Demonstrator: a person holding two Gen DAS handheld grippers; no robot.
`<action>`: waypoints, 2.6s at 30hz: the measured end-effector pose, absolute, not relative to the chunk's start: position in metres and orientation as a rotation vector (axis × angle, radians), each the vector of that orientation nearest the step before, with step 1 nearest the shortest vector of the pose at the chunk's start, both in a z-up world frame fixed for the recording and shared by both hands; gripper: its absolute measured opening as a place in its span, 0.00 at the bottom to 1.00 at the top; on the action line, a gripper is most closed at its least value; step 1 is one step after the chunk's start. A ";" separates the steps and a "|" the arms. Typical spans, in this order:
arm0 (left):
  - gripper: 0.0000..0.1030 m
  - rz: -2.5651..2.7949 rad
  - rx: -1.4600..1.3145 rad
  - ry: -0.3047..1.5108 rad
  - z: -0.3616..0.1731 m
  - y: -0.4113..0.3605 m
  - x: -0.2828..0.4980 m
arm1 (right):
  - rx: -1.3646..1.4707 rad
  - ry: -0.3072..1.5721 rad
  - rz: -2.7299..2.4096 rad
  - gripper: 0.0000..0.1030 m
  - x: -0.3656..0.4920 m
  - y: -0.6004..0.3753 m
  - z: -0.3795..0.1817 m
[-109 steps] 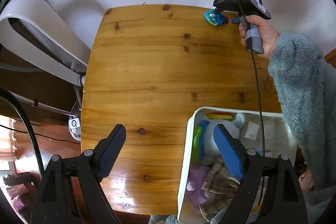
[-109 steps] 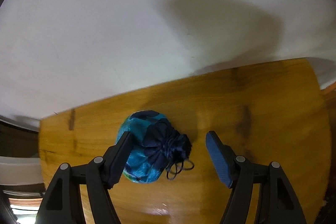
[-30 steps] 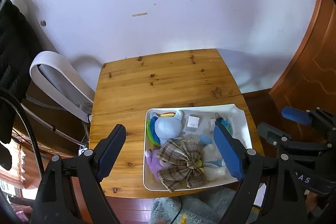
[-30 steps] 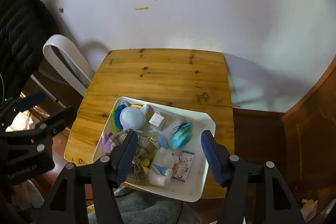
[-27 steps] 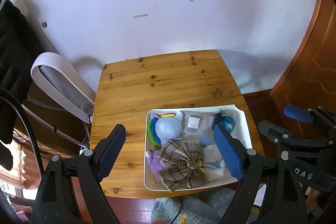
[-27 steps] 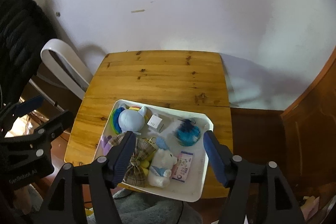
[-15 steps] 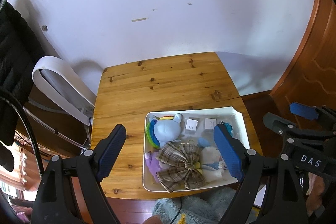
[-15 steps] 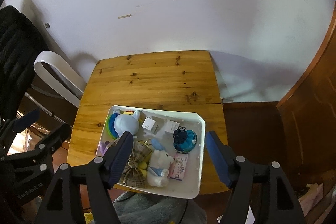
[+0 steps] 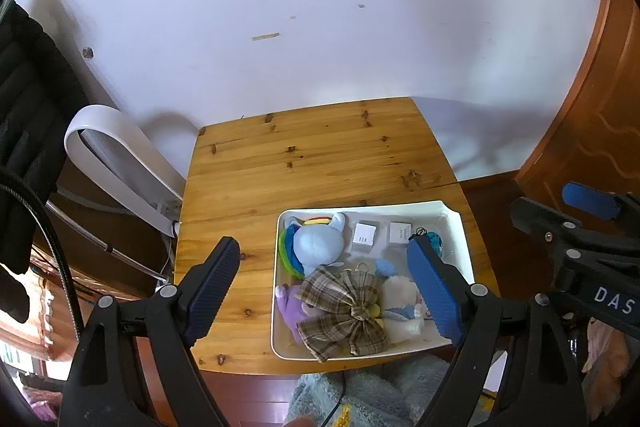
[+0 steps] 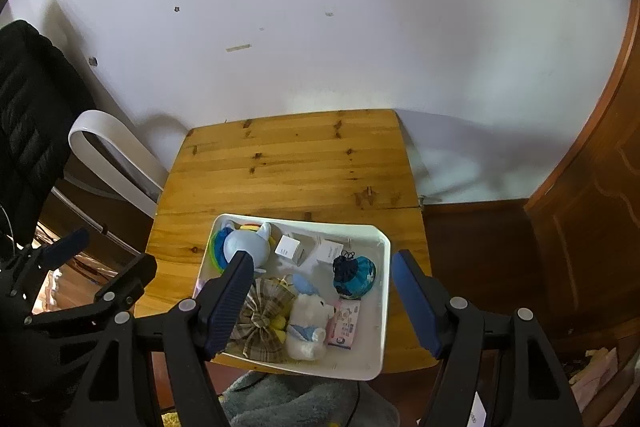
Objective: Organize objects
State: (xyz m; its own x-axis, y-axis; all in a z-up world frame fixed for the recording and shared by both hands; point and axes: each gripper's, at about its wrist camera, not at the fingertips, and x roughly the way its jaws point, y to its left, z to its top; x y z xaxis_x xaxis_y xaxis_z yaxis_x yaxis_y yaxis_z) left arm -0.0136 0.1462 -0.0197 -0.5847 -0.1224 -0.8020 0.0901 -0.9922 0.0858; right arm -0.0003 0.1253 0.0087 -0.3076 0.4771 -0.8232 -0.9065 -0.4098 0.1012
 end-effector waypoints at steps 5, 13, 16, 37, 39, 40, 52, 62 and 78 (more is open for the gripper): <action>0.85 -2.689 1.377 -0.042 -0.020 0.144 -0.013 | -0.898 0.713 1.860 0.71 -0.002 0.124 0.010; 0.85 -2.681 1.382 -0.023 -0.020 0.140 -0.011 | -0.895 0.722 1.864 0.71 -0.004 0.124 0.010; 0.85 -2.674 1.383 -0.008 -0.021 0.138 -0.011 | -0.896 0.723 1.864 0.71 -0.005 0.124 0.009; 0.85 -2.632 1.400 0.068 -0.023 0.133 -0.013 | -0.895 0.712 1.868 0.71 -0.006 0.126 0.010; 0.85 -2.629 1.401 0.070 -0.023 0.132 -0.013 | -0.894 0.709 1.871 0.71 -0.006 0.126 0.011; 0.85 -2.628 1.402 0.071 -0.023 0.132 -0.013 | -0.894 0.710 1.872 0.71 -0.006 0.126 0.010; 0.85 -2.614 1.413 0.080 -0.023 0.127 -0.013 | -0.902 0.713 1.881 0.71 -0.008 0.126 0.009; 0.85 -2.604 1.424 0.085 -0.026 0.125 -0.013 | -0.907 0.715 1.881 0.71 -0.010 0.125 0.008; 0.85 -2.600 1.427 0.086 -0.026 0.124 -0.012 | -0.919 0.720 1.881 0.71 -0.011 0.125 0.006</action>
State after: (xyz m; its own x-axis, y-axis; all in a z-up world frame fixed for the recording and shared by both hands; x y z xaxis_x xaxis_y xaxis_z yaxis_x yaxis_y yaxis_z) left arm -0.0121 0.1240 -0.0265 -0.5259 -0.1247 -0.8413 0.1798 -0.9831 0.0334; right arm -0.0107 0.1246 0.0056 -0.3244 0.4640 -0.8243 -0.8958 -0.4305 0.1103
